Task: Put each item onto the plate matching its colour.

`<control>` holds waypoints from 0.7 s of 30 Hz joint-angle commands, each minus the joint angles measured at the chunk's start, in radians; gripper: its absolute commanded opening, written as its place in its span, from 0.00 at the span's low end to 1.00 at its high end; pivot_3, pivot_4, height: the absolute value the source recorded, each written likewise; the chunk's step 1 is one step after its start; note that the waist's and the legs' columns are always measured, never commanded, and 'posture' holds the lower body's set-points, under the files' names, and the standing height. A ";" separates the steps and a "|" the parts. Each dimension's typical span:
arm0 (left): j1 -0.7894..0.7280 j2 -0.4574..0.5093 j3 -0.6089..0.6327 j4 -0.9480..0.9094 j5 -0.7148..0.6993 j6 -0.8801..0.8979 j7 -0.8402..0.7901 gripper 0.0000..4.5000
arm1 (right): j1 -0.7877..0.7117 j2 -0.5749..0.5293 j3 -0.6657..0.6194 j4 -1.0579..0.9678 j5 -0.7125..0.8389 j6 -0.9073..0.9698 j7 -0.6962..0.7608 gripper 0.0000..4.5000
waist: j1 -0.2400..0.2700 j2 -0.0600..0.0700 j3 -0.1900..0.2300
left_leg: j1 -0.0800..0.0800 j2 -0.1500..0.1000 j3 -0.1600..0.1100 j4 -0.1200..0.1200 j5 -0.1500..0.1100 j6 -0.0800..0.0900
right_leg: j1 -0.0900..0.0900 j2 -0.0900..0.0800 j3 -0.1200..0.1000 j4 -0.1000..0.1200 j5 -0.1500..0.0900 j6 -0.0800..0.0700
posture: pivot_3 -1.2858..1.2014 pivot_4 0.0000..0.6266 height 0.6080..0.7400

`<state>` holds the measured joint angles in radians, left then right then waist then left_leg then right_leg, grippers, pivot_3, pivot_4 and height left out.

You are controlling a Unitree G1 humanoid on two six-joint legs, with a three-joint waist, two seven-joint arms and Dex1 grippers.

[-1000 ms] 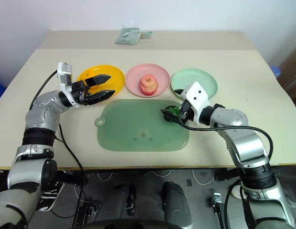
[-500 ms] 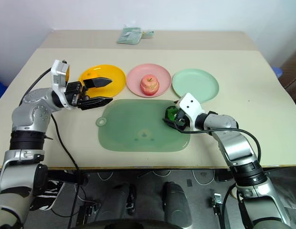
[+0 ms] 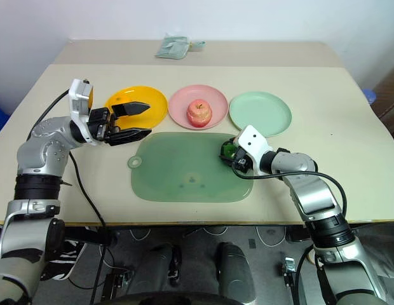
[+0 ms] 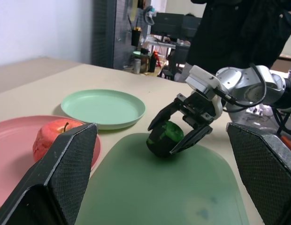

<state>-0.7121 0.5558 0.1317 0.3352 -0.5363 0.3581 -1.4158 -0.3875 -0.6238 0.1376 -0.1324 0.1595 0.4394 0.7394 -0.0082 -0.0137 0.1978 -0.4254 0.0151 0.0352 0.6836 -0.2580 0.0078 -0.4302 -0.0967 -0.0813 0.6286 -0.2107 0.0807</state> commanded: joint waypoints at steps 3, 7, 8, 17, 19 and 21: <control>-0.018 -0.005 0.020 -0.006 -0.018 -0.026 0.013 1.00 | -0.034 0.023 -0.084 -0.039 0.052 -0.002 -0.015 0.70 | 0.000 0.000 0.000 | 0.000 0.000 0.000 0.000 0.000 0.000 | 0.000 0.000 0.000 0.000 0.000 0.000 | 0.52 0.24 1.00; -0.042 -0.028 0.037 0.017 -0.017 -0.057 0.058 1.00 | -0.109 0.049 -0.153 0.013 0.061 -0.027 -0.072 0.70 | 0.000 0.000 0.000 | 0.000 0.000 0.000 0.000 0.000 0.000 | 0.000 0.000 0.000 0.000 0.000 0.000 | 0.52 0.24 1.00; -0.045 -0.036 0.045 0.016 -0.022 -0.063 0.076 1.00 | -0.147 0.059 -0.171 0.059 0.044 -0.052 -0.111 0.70 | 0.000 0.000 0.000 | 0.000 0.000 0.000 0.000 0.000 0.000 | 0.000 0.000 0.000 0.000 0.000 0.000 | 0.52 0.24 1.00; -0.022 -0.081 0.056 -0.011 0.004 -0.092 0.233 1.00 | -0.439 0.100 -0.198 0.719 -0.129 -0.372 -0.391 0.70 | -0.002 0.000 0.000 | 0.000 -0.002 0.003 -0.001 0.000 0.000 | 0.000 0.000 0.000 0.000 0.000 0.000 | 0.52 0.24 1.00; 0.006 -0.082 0.047 -0.051 0.007 -0.093 0.249 1.00 | -0.494 0.102 -0.201 0.858 -0.139 -0.435 -0.411 0.70 | -0.005 0.001 0.000 | 0.000 -0.002 0.004 -0.001 0.000 0.000 | 0.000 0.000 0.001 0.000 0.000 0.000 | 0.52 0.24 1.00; 0.022 -0.080 0.044 -0.075 0.000 -0.082 0.261 1.00 | -0.533 0.112 -0.226 0.960 -0.103 -0.477 -0.371 0.70 | -0.006 0.001 0.000 | 0.000 -0.002 0.005 -0.001 0.000 0.000 | -0.001 0.000 0.002 0.000 0.000 0.000 | 0.52 0.24 1.00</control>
<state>-0.6921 0.4687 0.1717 0.3076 -0.5312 0.2775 -1.1664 -0.8722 -0.5146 -0.0496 0.7923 0.0276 0.0207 0.3527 -0.0146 -0.0131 0.1983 -0.4255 0.0129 0.0403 0.6822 -0.2579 0.0077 -0.4311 -0.0969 -0.0797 0.6289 -0.2104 0.0809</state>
